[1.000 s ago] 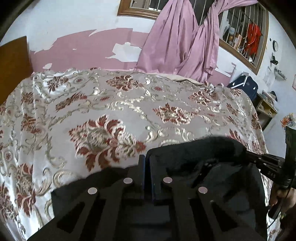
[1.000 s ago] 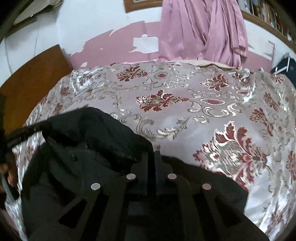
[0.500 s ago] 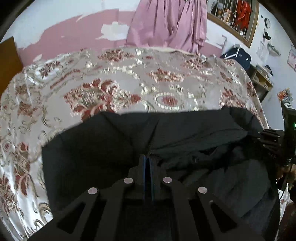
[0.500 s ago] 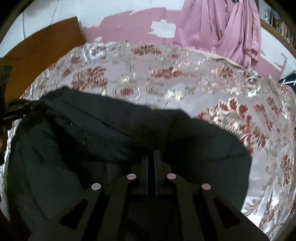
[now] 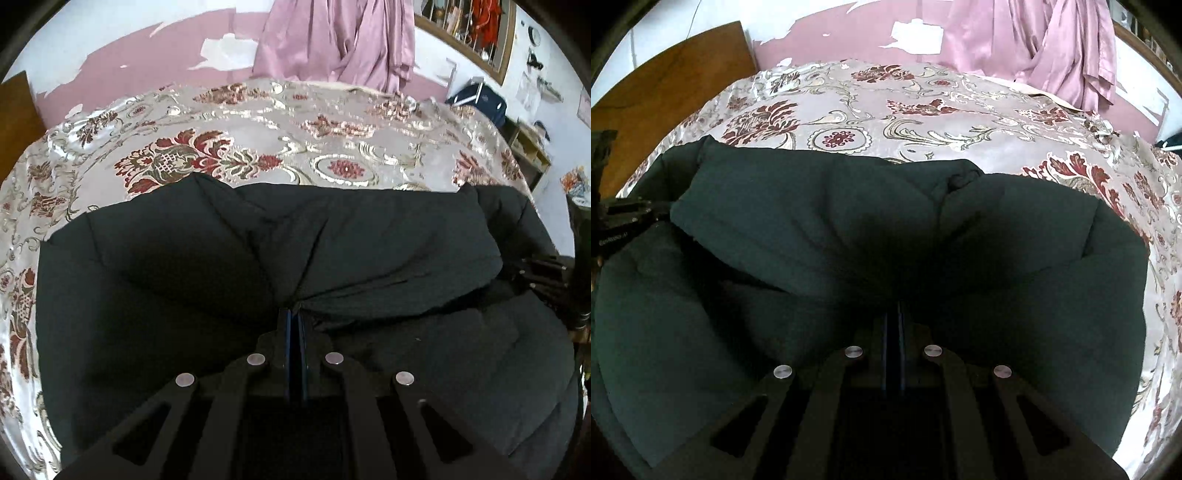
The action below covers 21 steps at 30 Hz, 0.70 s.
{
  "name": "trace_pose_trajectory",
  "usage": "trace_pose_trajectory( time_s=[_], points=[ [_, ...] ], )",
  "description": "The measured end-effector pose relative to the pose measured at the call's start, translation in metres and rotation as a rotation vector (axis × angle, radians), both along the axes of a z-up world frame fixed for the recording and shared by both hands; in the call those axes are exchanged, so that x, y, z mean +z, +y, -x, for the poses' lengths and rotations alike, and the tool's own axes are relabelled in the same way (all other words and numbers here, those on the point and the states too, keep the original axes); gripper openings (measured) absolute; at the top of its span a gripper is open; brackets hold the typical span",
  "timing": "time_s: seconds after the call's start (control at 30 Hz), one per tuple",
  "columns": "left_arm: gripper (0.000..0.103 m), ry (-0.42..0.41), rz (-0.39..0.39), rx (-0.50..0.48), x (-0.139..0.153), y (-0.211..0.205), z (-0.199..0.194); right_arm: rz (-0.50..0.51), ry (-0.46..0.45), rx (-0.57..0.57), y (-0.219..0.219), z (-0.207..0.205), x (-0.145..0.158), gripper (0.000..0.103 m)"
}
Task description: Fold large clothes
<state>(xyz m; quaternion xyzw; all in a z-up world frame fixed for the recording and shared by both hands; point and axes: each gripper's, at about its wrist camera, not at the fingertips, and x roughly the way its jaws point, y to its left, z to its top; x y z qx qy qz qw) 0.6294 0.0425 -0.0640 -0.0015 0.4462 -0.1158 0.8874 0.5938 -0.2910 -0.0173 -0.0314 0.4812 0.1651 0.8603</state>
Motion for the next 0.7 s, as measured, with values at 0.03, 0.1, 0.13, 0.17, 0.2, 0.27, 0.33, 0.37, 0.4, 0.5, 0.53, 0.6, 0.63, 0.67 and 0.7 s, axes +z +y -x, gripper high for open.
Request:
trace_pose_trajectory(
  time_s=[0.03, 0.1, 0.13, 0.17, 0.2, 0.27, 0.33, 0.37, 0.4, 0.5, 0.53, 0.6, 0.63, 0.67, 0.7],
  points=[
    [0.005, -0.013, 0.002, -0.004, 0.002, 0.001, 0.002, -0.004, -0.004, -0.009, 0.0, 0.001, -0.002, 0.004],
    [0.007, -0.025, 0.019, -0.005, 0.01, 0.004, 0.003, -0.002, -0.017, -0.014, 0.001, 0.003, -0.002, 0.004],
    [0.007, -0.031, 0.029, -0.007, 0.014, 0.006, 0.004, -0.003, -0.023, -0.011, 0.001, 0.004, 0.0, 0.004],
    [0.007, -0.039, 0.043, -0.014, 0.019, 0.009, 0.005, -0.011, -0.028, -0.012, -0.001, 0.004, 0.004, 0.004],
    [0.008, -0.044, 0.051, -0.021, 0.022, 0.011, 0.006, -0.022, -0.034, -0.013, -0.003, 0.005, 0.008, 0.004],
    [0.013, -0.062, 0.06, -0.029, 0.031, 0.014, 0.007, -0.034, -0.057, -0.017, -0.008, 0.008, 0.018, 0.009],
    [0.019, -0.076, 0.078, -0.03, 0.039, 0.017, 0.007, -0.032, -0.078, -0.031, -0.013, 0.009, 0.028, 0.009],
    [0.019, -0.081, 0.089, -0.028, 0.042, 0.019, 0.007, -0.034, -0.08, -0.035, -0.015, 0.009, 0.031, 0.009],
    [0.019, -0.088, 0.104, -0.025, 0.045, 0.02, 0.006, -0.035, -0.083, -0.038, -0.017, 0.008, 0.034, 0.009],
    [0.019, -0.127, 0.187, -0.016, 0.059, 0.028, 0.008, -0.018, -0.11, -0.021, -0.017, 0.006, 0.042, 0.009],
    [0.021, -0.151, 0.223, -0.018, 0.066, 0.031, 0.009, -0.012, -0.113, -0.012, -0.017, 0.005, 0.043, 0.009],
    [0.031, -0.19, 0.252, -0.017, 0.076, 0.032, 0.009, -0.003, -0.116, 0.003, -0.016, 0.004, 0.045, 0.009],
    [0.043, -0.222, 0.261, -0.007, 0.083, 0.031, 0.005, -0.003, -0.115, 0.006, -0.017, 0.005, 0.046, 0.009],
    [0.049, -0.239, 0.261, 0.011, 0.087, 0.029, 0.0, -0.001, -0.113, 0.011, -0.017, 0.005, 0.046, 0.009],
    [0.051, -0.246, 0.262, 0.028, 0.09, 0.026, -0.007, 0.001, -0.114, 0.012, -0.018, 0.005, 0.047, 0.009]
  ],
)
